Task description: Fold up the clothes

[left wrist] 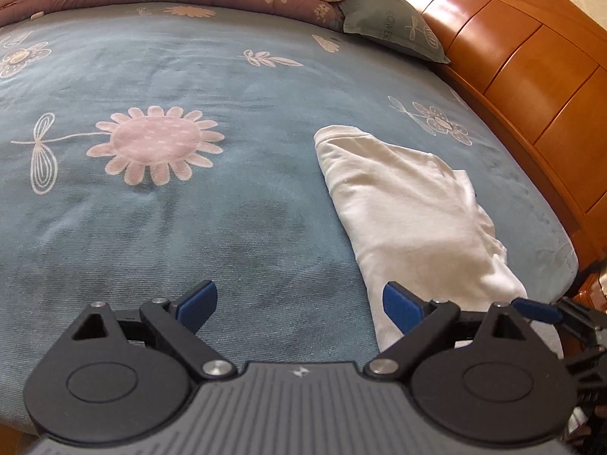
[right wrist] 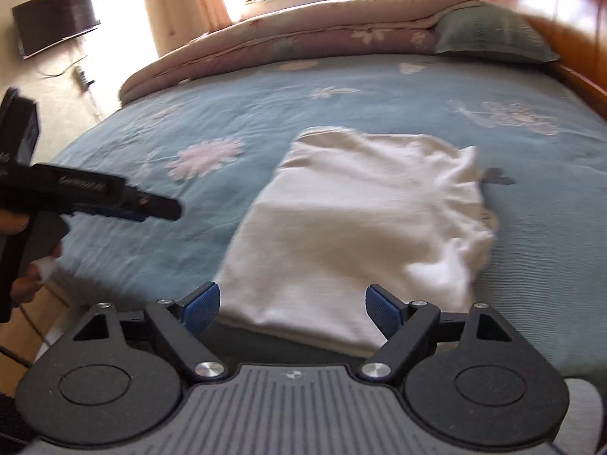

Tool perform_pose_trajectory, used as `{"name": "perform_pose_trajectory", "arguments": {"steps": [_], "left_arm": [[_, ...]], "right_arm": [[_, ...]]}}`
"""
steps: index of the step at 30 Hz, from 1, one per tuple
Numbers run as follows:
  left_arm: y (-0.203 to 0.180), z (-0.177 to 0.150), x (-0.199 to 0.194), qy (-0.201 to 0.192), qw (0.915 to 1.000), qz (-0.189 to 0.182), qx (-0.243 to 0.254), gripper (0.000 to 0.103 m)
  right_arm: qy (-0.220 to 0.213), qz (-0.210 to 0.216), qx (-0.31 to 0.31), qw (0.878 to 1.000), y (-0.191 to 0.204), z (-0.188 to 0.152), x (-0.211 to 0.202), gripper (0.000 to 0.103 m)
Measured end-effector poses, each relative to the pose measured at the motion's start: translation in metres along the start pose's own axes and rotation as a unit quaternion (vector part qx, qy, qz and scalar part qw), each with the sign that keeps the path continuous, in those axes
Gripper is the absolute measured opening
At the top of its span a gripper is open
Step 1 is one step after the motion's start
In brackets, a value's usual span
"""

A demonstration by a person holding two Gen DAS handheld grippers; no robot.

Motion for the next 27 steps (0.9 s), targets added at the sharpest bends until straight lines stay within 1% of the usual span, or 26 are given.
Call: {"name": "perform_pose_trajectory", "arguments": {"steps": [2, 4, 7, 10, 12, 13, 14, 16, 17, 18, 20, 22, 24, 27], "left_arm": [[-0.002, -0.003, 0.003, 0.005, 1.0000, -0.004, 0.005, 0.094], [-0.002, -0.005, 0.005, 0.010, 0.9999, -0.008, 0.004, 0.094], [0.000, -0.005, 0.005, 0.012, 0.9999, -0.011, 0.000, 0.094], [0.002, -0.003, 0.005, 0.010, 0.9999, -0.003, -0.001, 0.094], [0.002, -0.004, 0.005, 0.011, 0.9999, -0.003, -0.001, 0.094], [0.002, -0.005, 0.004, 0.013, 0.9999, -0.004, -0.001, 0.094], [0.001, -0.006, 0.005, 0.014, 0.9999, -0.004, -0.001, 0.094], [0.001, -0.007, 0.007, 0.019, 0.9998, 0.000, 0.000, 0.094], [0.000, -0.008, 0.008, 0.022, 0.9998, 0.002, 0.001, 0.094], [-0.002, -0.010, 0.010, 0.025, 0.9997, 0.005, 0.004, 0.094], [-0.008, -0.012, 0.011, 0.029, 0.9994, 0.009, 0.015, 0.094], [-0.017, -0.013, 0.011, 0.031, 0.9991, 0.007, 0.028, 0.094], [-0.025, -0.014, 0.010, 0.030, 0.9988, 0.004, 0.039, 0.094], [-0.033, -0.014, 0.010, 0.032, 0.9984, 0.006, 0.046, 0.094]], "right_arm": [[0.019, -0.024, 0.022, 0.999, -0.019, -0.009, 0.004, 0.088], [0.034, -0.041, 0.036, 0.998, -0.027, -0.018, 0.004, 0.087], [0.021, -0.036, 0.025, 0.999, -0.023, -0.016, -0.004, 0.088], [-0.006, -0.079, 0.000, 0.997, -0.029, -0.001, -0.009, 0.088], [0.002, -0.086, 0.006, 0.996, -0.037, -0.001, -0.005, 0.085], [0.009, -0.087, 0.010, 0.996, -0.041, -0.002, -0.003, 0.081], [0.016, -0.083, 0.011, 0.996, -0.044, -0.005, -0.001, 0.079], [0.022, -0.066, 0.012, 0.997, -0.042, -0.014, 0.001, 0.070], [0.024, -0.058, 0.013, 0.998, -0.041, -0.018, 0.002, 0.068], [0.023, -0.052, 0.012, 0.998, -0.041, -0.020, 0.002, 0.062], [0.018, -0.042, 0.007, 0.999, -0.040, -0.022, 0.002, 0.046], [0.024, -0.040, 0.006, 0.999, -0.044, -0.024, 0.003, 0.020], [0.027, -0.038, 0.011, 0.999, -0.052, -0.026, 0.000, 0.005], [0.029, -0.029, 0.032, 0.999, -0.069, -0.034, -0.009, 0.005]]}}
Point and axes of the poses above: each gripper's, at about its wrist camera, not at the fingertips, and x roughly the way its jaws point, y to its left, z to its top, the point moved 8 cm from there along x, roughly the way its jaws point, and after that the axes turned 10 degrees about -x, right-handed, at the moved point
